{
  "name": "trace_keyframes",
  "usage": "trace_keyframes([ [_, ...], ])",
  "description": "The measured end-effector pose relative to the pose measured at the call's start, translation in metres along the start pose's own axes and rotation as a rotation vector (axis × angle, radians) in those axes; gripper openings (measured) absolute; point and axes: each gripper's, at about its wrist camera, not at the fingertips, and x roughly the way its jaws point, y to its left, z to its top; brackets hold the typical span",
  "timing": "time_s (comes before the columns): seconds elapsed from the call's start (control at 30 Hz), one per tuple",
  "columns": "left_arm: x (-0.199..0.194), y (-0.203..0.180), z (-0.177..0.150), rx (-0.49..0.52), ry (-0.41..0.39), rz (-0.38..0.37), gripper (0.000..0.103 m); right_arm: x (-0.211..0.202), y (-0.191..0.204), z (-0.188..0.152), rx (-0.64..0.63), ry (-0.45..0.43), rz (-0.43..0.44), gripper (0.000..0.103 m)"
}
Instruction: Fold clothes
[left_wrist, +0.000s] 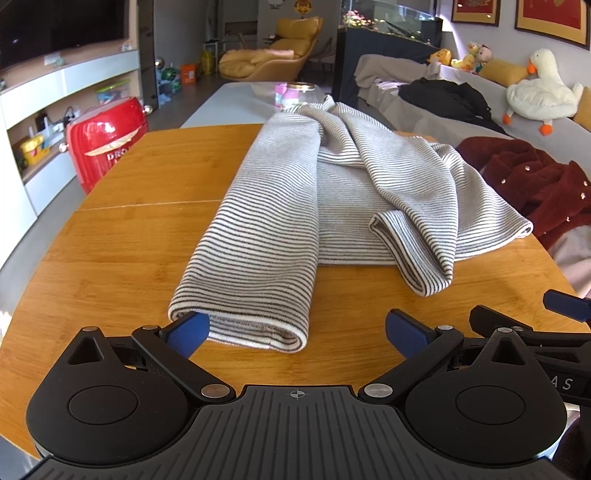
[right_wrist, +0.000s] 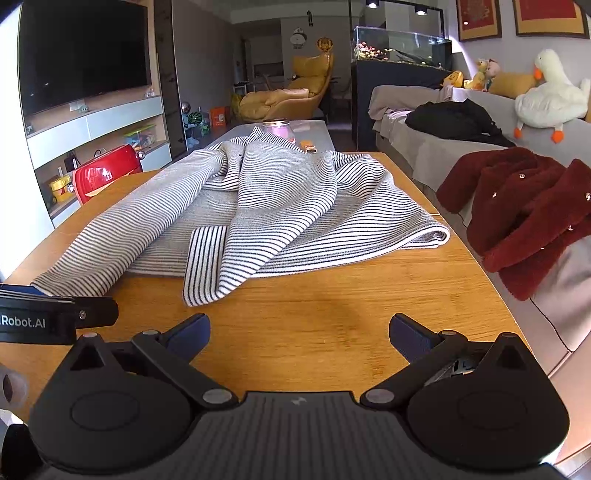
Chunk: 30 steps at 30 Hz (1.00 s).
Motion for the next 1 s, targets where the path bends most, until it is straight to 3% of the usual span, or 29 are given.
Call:
trace_keyframes([
  [0.1,0.002,0.005,0.015,0.001,-0.027,-0.025,0.103,0.004,-0.01,0.013,0.047,-0.016,0.047,0.103],
  [0.23,0.011,0.009,0.04,0.048,-0.053,-0.056,0.103,0.014,-0.024,0.035,0.126,-0.016,0.224,0.103],
  [0.33,0.021,0.012,0.065,0.081,-0.052,-0.111,0.103,0.027,-0.024,0.05,0.107,0.017,0.277,0.103],
  [0.53,0.032,0.037,0.128,0.032,-0.118,-0.245,0.103,0.05,-0.009,0.076,-0.09,-0.079,0.188,0.103],
  [0.63,0.069,0.042,0.155,0.024,-0.038,-0.274,0.103,0.074,-0.005,0.093,-0.098,-0.052,0.202,0.103],
  [0.83,0.153,0.042,0.183,-0.012,0.107,-0.26,0.099,0.113,-0.004,0.125,-0.037,-0.025,0.239,0.103],
  [0.9,0.176,0.041,0.189,-0.024,0.146,-0.267,0.083,0.124,-0.005,0.132,-0.033,-0.022,0.235,0.103],
  [1.0,0.197,0.041,0.192,-0.015,0.194,-0.246,0.069,0.14,-0.008,0.143,-0.026,-0.017,0.233,0.103],
])
